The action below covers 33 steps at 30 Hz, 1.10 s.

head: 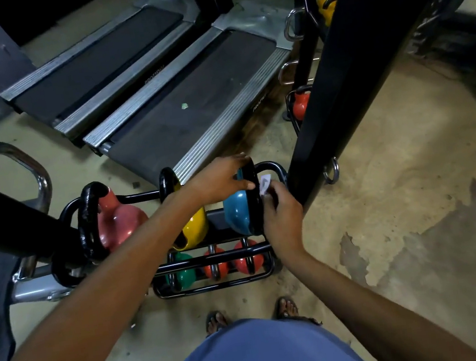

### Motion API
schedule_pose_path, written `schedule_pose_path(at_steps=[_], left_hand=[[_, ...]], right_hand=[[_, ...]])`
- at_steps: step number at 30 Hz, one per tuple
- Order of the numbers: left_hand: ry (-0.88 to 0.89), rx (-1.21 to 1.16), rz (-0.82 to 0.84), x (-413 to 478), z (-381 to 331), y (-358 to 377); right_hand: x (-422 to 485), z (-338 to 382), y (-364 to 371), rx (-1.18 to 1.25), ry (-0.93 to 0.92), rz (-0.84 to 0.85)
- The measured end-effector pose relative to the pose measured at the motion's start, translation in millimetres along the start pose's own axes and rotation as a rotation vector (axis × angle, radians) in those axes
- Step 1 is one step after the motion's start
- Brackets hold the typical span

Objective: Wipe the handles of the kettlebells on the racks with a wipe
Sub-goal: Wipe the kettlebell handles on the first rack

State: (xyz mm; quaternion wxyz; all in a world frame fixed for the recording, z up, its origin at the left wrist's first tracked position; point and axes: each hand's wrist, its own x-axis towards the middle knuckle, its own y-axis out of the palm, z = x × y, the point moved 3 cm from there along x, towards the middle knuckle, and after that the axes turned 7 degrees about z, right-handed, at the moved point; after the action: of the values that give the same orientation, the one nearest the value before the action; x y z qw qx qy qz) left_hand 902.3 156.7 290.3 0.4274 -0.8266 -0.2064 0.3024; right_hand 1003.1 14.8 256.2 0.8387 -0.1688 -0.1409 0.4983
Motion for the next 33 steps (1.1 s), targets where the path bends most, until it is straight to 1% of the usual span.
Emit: schedule_pose_path(at_steps=[2, 5, 7, 9, 10, 12, 13, 14, 15, 16, 17, 18, 19, 20, 21, 23, 27, 29, 31, 33], left_hand=[[0.002, -0.047, 0.008, -6, 2, 8], [-0.016, -0.069, -0.013, -10, 1, 21], [-0.015, -0.088, -0.032, -11, -2, 23], [-0.026, -0.082, -0.055, -13, -2, 22], [-0.034, -0.085, -0.056, -14, 1, 23], [-0.051, -0.079, -0.040, -13, 6, 26], [-0.047, -0.066, -0.037, -12, 7, 26], [-0.040, -0.054, -0.035, -11, 7, 25], [-0.033, -0.045, -0.033, -10, 6, 24], [-0.034, -0.044, -0.031, -10, 4, 22], [-0.033, -0.040, -0.031, -10, 3, 20], [-0.034, -0.030, -0.028, -10, 2, 19], [-0.035, -0.017, -0.023, -10, 2, 18], [-0.042, -0.007, -0.013, -9, 2, 18], [-0.050, -0.002, -0.005, -9, 2, 19], [-0.053, 0.001, 0.006, -9, 1, 21], [-0.063, 0.038, 0.006, -9, 0, 20], [-0.071, 0.065, 0.009, -9, 0, 20], [-0.071, 0.069, -0.004, -10, -1, 20], [-0.066, 0.048, -0.031, -13, 0, 22]], right_hand=[[27, 6, 9, 0.088, 0.109, -0.020], [67, 13, 20, 0.082, 0.200, 0.080], [64, 18, 18, 0.052, 0.151, 0.147], [33, 17, 10, -0.003, 0.024, 0.147], [13, 12, 5, -0.032, -0.008, 0.138], [-10, 2, -2, -0.024, -0.040, 0.112], [-6, 4, -3, -0.023, -0.041, 0.110], [10, 3, 0, -0.023, -0.002, 0.122], [27, 5, 4, -0.001, 0.075, 0.137], [50, 1, 10, 0.024, 0.191, 0.134], [71, -3, 14, 0.100, 0.355, 0.121], [87, -9, 19, 0.284, 0.545, 0.103], [98, -15, 27, 0.536, 0.723, 0.115], [102, -18, 33, 0.722, 0.825, 0.150], [101, -15, 35, 0.824, 0.872, 0.202], [99, -10, 33, 0.911, 0.885, 0.236], [104, -11, 37, 0.931, 0.893, 0.161], [102, -11, 41, 0.919, 0.880, 0.117], [92, -8, 40, 0.891, 0.830, 0.115], [74, -6, 27, 0.777, 0.748, 0.042]])
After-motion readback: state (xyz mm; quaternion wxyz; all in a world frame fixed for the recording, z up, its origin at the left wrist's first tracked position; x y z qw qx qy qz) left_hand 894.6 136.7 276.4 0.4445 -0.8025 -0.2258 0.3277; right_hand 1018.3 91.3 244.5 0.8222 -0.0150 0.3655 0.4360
